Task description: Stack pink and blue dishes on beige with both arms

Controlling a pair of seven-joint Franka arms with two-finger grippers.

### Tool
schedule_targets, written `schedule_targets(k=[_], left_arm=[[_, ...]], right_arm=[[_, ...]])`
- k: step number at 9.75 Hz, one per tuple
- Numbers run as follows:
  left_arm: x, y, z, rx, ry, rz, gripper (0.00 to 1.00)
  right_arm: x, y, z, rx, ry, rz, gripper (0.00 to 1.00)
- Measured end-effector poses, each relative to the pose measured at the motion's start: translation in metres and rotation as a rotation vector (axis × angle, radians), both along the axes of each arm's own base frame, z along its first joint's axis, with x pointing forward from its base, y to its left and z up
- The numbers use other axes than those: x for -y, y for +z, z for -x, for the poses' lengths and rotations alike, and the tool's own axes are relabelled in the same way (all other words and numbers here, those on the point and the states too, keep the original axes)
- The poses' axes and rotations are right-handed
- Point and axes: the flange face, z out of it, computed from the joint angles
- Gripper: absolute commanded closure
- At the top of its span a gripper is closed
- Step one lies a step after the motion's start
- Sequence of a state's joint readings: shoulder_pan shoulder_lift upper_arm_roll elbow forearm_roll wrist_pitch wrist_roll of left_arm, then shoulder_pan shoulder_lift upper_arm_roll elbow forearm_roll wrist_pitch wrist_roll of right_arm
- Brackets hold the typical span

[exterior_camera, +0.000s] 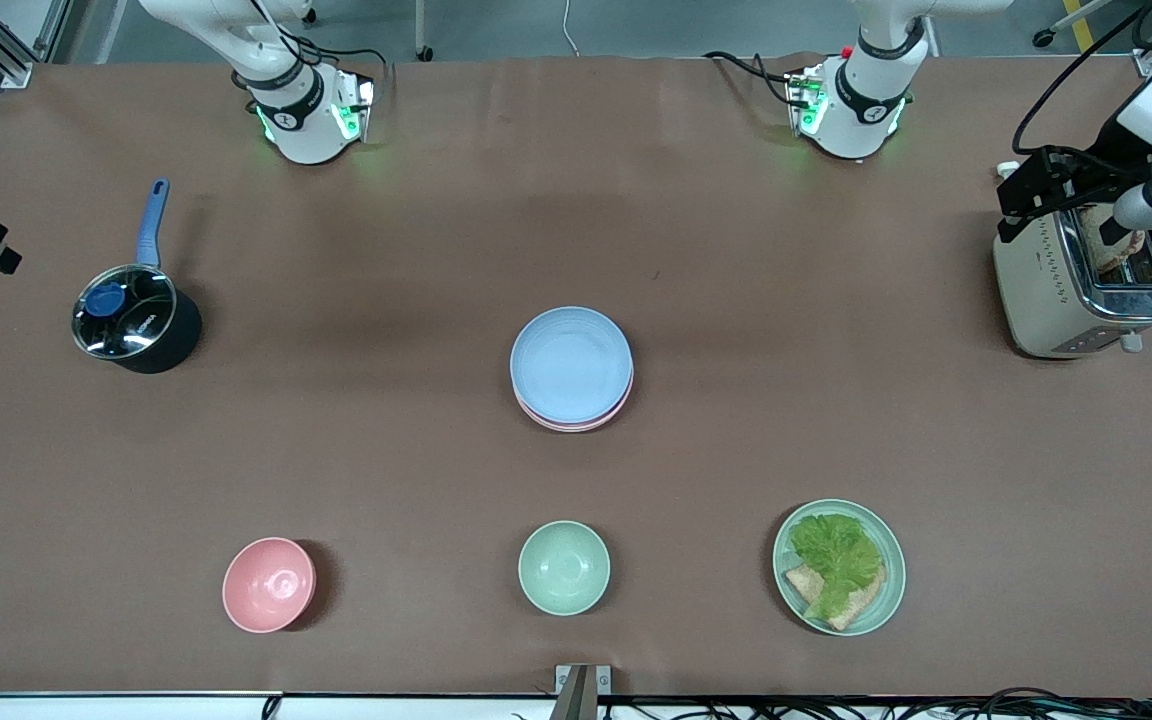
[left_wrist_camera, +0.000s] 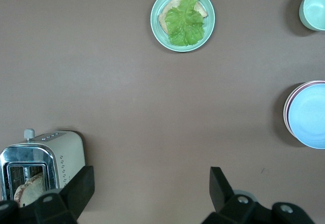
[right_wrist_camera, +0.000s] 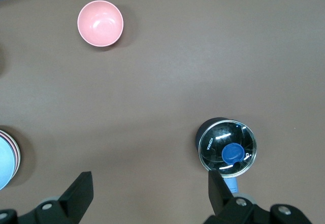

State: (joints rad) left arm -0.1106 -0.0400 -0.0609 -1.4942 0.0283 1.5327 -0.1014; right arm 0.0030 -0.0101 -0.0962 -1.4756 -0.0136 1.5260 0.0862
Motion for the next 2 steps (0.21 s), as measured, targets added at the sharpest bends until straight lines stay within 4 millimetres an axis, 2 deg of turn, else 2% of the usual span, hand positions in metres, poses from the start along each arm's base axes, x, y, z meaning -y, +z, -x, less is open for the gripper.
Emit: schedule_targets(k=[2], left_arm=[[-0.0002, -0.0001, 0.0001, -0.001, 0.0, 0.0, 0.0]], right_arm=[[-0.0013, -0.0009, 0.0007, -0.009, 0.002, -0.002, 0.0]])
